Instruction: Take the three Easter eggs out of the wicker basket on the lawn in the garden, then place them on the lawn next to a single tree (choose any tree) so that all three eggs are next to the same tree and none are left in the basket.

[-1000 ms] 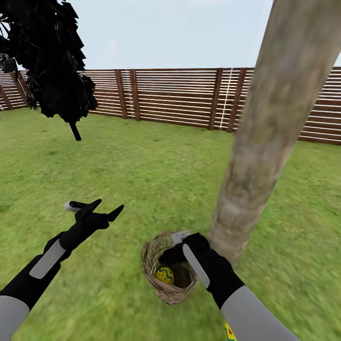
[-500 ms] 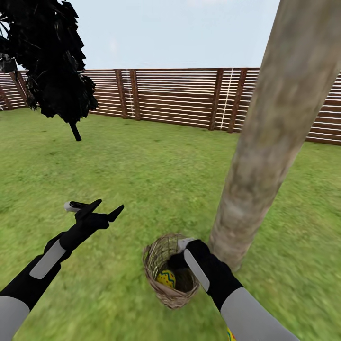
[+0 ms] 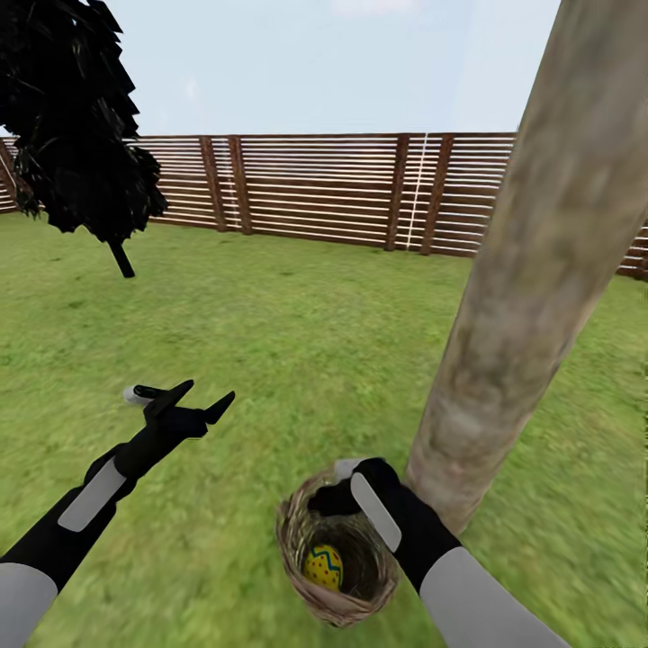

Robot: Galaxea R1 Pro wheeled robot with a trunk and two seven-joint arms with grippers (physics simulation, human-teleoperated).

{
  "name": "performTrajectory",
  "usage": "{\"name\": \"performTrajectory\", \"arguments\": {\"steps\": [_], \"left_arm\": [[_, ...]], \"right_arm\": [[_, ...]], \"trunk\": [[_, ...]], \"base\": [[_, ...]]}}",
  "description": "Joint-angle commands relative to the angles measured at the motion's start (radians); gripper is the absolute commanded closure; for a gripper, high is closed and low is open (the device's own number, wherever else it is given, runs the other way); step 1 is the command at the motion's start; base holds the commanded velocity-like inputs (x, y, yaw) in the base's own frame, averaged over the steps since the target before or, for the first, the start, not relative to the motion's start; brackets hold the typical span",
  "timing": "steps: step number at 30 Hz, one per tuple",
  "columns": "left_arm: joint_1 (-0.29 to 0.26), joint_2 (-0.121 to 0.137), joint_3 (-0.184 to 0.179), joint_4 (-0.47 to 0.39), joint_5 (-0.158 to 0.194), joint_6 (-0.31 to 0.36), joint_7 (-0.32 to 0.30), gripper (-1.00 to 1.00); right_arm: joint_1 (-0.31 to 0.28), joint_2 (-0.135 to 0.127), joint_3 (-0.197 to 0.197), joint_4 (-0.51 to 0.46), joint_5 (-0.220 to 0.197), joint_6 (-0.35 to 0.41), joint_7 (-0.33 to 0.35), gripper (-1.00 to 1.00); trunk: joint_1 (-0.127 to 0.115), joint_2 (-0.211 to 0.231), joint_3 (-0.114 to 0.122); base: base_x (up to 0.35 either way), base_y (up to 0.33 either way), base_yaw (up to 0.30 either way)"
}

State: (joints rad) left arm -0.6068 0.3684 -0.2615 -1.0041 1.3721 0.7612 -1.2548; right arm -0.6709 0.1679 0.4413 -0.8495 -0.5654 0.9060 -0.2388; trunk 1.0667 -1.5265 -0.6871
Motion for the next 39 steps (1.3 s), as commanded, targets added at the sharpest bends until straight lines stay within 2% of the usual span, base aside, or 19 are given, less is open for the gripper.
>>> {"name": "performTrajectory", "arguments": {"steps": [1, 15, 21, 39], "left_arm": [[-0.001, 0.001, -0.004, 0.001, 0.009, 0.009, -0.001, -1.00], [0.001, 0.001, -0.005, 0.011, 0.010, 0.007, -0.035, -1.00], [0.001, -0.009, -0.005, 0.026, 0.010, 0.008, -0.035, -1.00], [0.001, -0.009, -0.004, 0.029, 0.010, 0.009, -0.040, -1.00]], "right_arm": [[-0.001, 0.000, 0.002, 0.000, -0.018, 0.001, -0.011, -1.00], [-0.001, -0.001, 0.002, 0.004, -0.025, 0.001, -0.013, -1.00], [-0.001, -0.002, 0.001, 0.006, -0.025, 0.001, -0.012, -1.00], [-0.001, -0.002, 0.001, 0.009, -0.025, -0.002, -0.011, -1.00]], "trunk": [[0.000, 0.000, 0.000], [0.000, 0.000, 0.014], [0.000, 0.000, 0.020], [0.000, 0.000, 0.039]], "base": [[0.211, 0.217, -0.245], [0.029, 0.030, -0.247], [0.000, 0.046, -0.247], [0.000, 0.290, -0.246]]}}
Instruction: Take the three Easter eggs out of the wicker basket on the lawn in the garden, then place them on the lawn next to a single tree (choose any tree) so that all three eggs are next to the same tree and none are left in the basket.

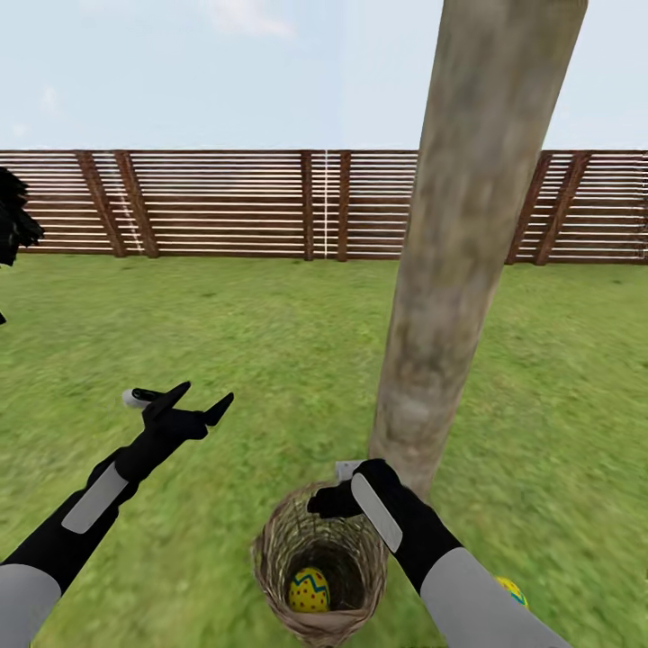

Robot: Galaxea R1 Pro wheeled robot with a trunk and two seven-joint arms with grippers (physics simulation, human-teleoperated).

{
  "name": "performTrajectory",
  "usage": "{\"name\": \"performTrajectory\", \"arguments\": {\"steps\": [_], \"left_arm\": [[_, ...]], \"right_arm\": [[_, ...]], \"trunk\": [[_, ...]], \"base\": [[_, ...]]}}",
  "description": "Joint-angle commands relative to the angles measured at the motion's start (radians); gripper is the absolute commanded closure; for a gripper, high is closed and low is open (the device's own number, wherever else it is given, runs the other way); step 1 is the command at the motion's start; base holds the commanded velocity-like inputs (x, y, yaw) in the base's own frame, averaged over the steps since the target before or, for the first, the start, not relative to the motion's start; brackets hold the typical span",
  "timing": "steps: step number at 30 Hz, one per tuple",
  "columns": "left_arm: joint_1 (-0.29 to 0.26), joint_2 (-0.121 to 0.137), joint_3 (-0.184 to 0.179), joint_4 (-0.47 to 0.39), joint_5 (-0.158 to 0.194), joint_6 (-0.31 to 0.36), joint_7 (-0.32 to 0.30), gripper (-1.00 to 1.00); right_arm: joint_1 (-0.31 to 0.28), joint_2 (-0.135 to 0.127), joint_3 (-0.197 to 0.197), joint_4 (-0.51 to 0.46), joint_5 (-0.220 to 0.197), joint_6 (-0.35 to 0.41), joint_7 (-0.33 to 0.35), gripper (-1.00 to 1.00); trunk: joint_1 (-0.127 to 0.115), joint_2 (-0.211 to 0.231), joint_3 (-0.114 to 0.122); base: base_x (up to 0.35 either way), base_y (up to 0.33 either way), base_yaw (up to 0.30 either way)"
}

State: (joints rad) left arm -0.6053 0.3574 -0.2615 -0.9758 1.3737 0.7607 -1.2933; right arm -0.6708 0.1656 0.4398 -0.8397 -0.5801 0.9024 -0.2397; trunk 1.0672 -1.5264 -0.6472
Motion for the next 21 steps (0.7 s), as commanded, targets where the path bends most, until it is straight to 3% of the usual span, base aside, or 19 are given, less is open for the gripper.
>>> {"name": "performTrajectory", "arguments": {"steps": [1, 8, 16, 21], "left_arm": [[-0.001, 0.002, -0.004, 0.000, 0.008, 0.009, -0.012, -1.00], [0.000, 0.002, -0.004, 0.000, 0.006, 0.008, -0.056, -1.00], [0.001, 0.002, -0.004, 0.006, 0.004, 0.008, -0.113, -1.00], [0.001, 0.002, -0.004, 0.074, 0.006, 0.007, -0.127, -1.00]], "right_arm": [[-0.001, 0.000, 0.003, 0.005, -0.010, 0.001, -0.010, -1.00], [-0.001, 0.002, 0.004, 0.037, -0.009, -0.005, -0.012, -1.00], [-0.001, -0.001, 0.002, 0.041, -0.007, -0.005, -0.012, -1.00], [-0.001, -0.001, 0.002, 0.041, -0.006, -0.005, -0.011, -1.00]], "trunk": [[0.000, -0.001, 0.000], [0.000, -0.001, 0.006], [0.000, -0.001, 0.007], [0.000, -0.001, 0.007]], "base": [[0.000, 0.304, -0.246], [0.000, 0.153, -0.203], [0.000, 0.005, -0.016], [0.000, 0.000, 0.000]]}}
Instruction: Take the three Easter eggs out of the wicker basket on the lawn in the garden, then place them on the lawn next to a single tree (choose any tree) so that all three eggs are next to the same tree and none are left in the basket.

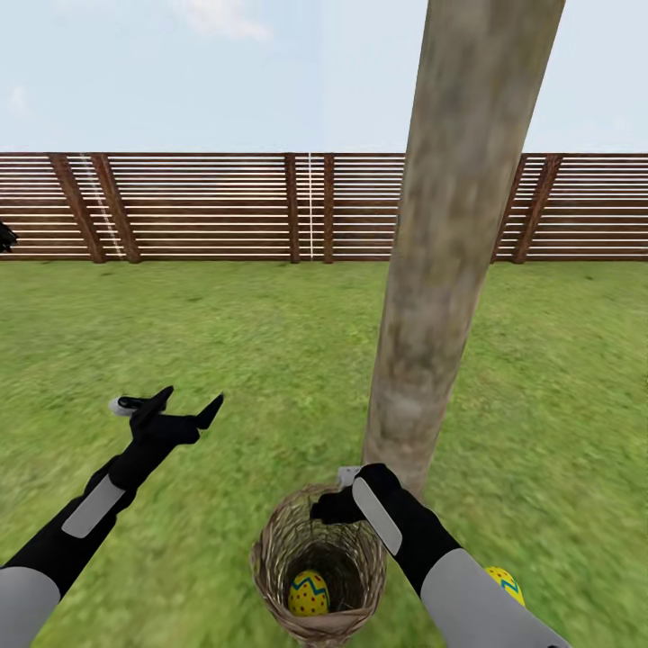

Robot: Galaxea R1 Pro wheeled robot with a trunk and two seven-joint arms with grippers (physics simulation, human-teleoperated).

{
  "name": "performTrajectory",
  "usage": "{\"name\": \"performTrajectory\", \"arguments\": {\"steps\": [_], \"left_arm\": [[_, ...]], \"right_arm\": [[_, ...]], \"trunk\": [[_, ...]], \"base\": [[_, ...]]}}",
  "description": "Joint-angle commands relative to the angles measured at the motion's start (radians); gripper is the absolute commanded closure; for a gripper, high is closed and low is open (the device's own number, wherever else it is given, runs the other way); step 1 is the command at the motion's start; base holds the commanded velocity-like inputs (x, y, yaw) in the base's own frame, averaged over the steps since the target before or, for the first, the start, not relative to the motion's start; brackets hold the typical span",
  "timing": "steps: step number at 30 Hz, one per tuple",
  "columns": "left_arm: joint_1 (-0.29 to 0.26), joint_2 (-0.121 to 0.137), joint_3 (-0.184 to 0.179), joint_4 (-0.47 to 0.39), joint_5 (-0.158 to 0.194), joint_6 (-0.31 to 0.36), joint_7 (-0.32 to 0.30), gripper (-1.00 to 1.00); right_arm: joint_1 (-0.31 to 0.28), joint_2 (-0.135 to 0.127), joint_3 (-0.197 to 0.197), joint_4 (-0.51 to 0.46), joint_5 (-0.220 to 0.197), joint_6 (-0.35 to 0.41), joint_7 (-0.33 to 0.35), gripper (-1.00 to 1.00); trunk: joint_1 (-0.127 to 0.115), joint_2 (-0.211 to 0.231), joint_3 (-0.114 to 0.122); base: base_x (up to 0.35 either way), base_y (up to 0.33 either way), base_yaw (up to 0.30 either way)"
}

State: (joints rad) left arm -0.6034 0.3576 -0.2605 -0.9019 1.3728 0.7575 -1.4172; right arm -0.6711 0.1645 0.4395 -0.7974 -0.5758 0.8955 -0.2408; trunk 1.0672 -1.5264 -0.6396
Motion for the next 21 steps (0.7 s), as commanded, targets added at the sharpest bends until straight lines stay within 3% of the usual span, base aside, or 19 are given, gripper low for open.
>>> {"name": "performTrajectory", "arguments": {"steps": [1, 8, 21], "left_arm": [[-0.001, 0.001, -0.005, 0.007, 0.007, 0.010, -0.008, -1.00], [-0.001, 0.002, -0.005, 0.024, 0.001, -0.023, -0.078, -1.00], [-0.001, -0.008, -0.008, 0.024, -0.001, -0.029, -0.073, -1.00]], "right_arm": [[-0.001, 0.000, 0.002, -0.001, -0.011, 0.002, -0.010, -1.00], [-0.001, 0.002, 0.004, -0.001, -0.004, -0.001, -0.011, -1.00], [-0.001, 0.004, 0.006, -0.002, -0.002, -0.004, -0.011, -1.00]], "trunk": [[0.000, -0.001, -0.001], [0.019, -0.036, -0.017], [0.069, -0.127, -0.057]], "base": [[0.000, 0.000, 0.000], [0.000, 0.000, 0.000], [0.000, 0.000, 0.000]]}}
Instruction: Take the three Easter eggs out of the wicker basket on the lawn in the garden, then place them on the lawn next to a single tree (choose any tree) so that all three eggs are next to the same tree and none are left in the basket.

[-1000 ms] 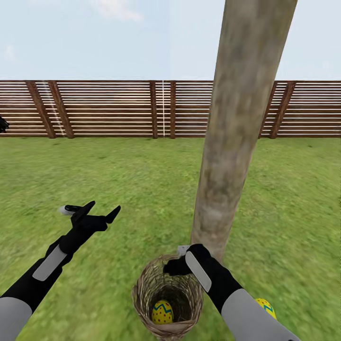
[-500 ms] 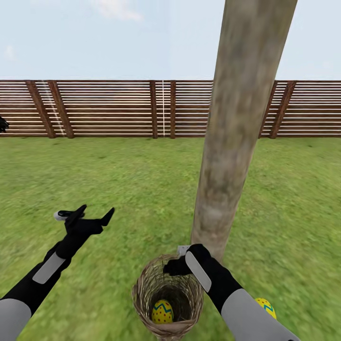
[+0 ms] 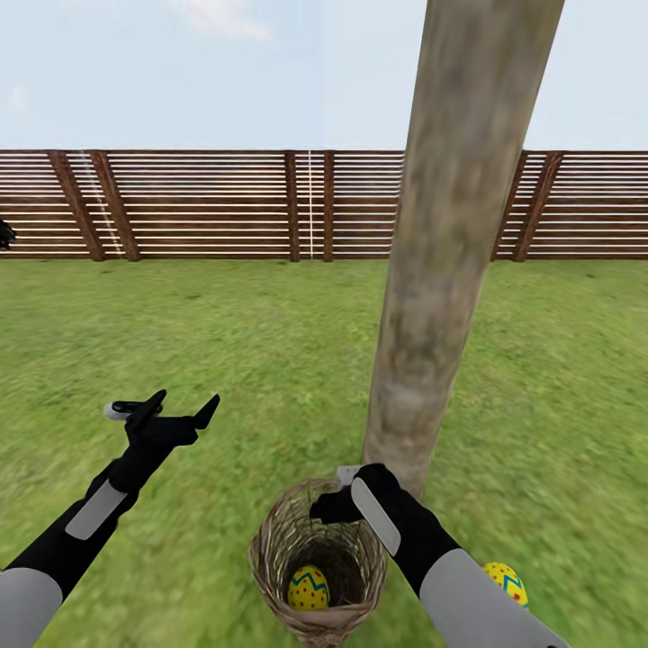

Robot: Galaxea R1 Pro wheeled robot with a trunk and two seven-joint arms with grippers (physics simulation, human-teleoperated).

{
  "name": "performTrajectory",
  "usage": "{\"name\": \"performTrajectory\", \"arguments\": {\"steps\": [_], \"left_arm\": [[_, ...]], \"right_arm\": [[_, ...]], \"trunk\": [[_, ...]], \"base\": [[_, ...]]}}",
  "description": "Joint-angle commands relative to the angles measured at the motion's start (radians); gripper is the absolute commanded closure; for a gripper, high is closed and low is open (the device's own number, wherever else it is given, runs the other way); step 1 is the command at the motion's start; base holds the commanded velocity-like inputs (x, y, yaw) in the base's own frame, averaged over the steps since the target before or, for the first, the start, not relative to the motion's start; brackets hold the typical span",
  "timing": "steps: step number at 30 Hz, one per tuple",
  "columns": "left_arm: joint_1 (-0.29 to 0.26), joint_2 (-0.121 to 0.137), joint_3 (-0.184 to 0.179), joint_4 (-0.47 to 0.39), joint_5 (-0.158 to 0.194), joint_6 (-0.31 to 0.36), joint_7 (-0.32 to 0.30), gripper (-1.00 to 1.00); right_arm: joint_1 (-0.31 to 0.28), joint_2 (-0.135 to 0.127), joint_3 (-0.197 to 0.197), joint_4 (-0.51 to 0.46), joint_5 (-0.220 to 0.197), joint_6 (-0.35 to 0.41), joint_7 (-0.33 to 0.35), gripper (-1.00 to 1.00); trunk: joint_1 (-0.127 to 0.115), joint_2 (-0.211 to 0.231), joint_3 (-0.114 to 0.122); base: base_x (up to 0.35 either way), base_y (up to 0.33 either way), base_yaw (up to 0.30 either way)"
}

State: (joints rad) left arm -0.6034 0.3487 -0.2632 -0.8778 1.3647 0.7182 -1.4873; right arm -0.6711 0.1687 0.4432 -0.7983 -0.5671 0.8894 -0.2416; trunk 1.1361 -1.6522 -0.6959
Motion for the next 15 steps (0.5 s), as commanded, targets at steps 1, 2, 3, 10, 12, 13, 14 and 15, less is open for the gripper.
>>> {"name": "performTrajectory", "arguments": {"steps": [1, 2, 3, 10, 12, 13, 14, 15], "left_arm": [[-0.001, 0.001, -0.005, 0.000, 0.007, 0.011, -0.003, -1.00], [-0.001, 0.000, -0.005, 0.000, 0.007, 0.010, -0.002, -1.00], [-0.001, 0.000, -0.005, 0.000, 0.007, 0.010, -0.001, -1.00], [-0.001, 0.001, -0.004, 0.002, 0.007, 0.010, 0.003, -1.00], [-0.001, 0.000, -0.004, 0.002, 0.007, 0.010, 0.003, -1.00], [-0.001, 0.002, -0.004, 0.002, 0.007, 0.010, 0.003, -1.00], [-0.001, 0.005, -0.003, 0.004, 0.008, 0.010, 0.003, -1.00], [-0.001, 0.006, -0.003, 0.017, 0.008, 0.010, 0.003, -1.00]], "right_arm": [[-0.001, 0.000, 0.003, -0.001, -0.011, 0.002, -0.010, -1.00], [-0.001, 0.000, 0.003, -0.001, -0.012, 0.002, -0.010, -1.00], [-0.001, 0.001, 0.003, -0.001, -0.012, 0.002, -0.010, -1.00], [-0.001, 0.006, 0.005, -0.001, -0.013, 0.001, -0.010, -1.00], [-0.001, 0.006, 0.006, -0.001, -0.013, -0.005, -0.010, -1.00], [-0.001, 0.006, 0.007, -0.001, -0.013, -0.013, -0.010, -1.00], [-0.001, 0.006, 0.016, -0.001, -0.013, -0.029, -0.010, -1.00], [-0.001, 0.006, 0.035, -0.001, -0.014, -0.047, -0.010, -1.00]], "trunk": [[0.004, -0.008, -0.004], [0.008, -0.015, -0.007], [0.012, -0.022, -0.010], [0.038, -0.071, -0.032], [0.046, -0.085, -0.039], [0.050, -0.092, -0.042], [0.054, -0.099, -0.045], [0.058, -0.106, -0.048]], "base": [[0.000, 0.000, 0.000], [0.000, 0.000, 0.000], [0.000, 0.000, 0.000], [0.000, 0.000, 0.000], [0.000, 0.000, 0.000], [0.000, 0.000, 0.000], [0.000, 0.000, 0.000], [0.000, 0.000, 0.000]]}}
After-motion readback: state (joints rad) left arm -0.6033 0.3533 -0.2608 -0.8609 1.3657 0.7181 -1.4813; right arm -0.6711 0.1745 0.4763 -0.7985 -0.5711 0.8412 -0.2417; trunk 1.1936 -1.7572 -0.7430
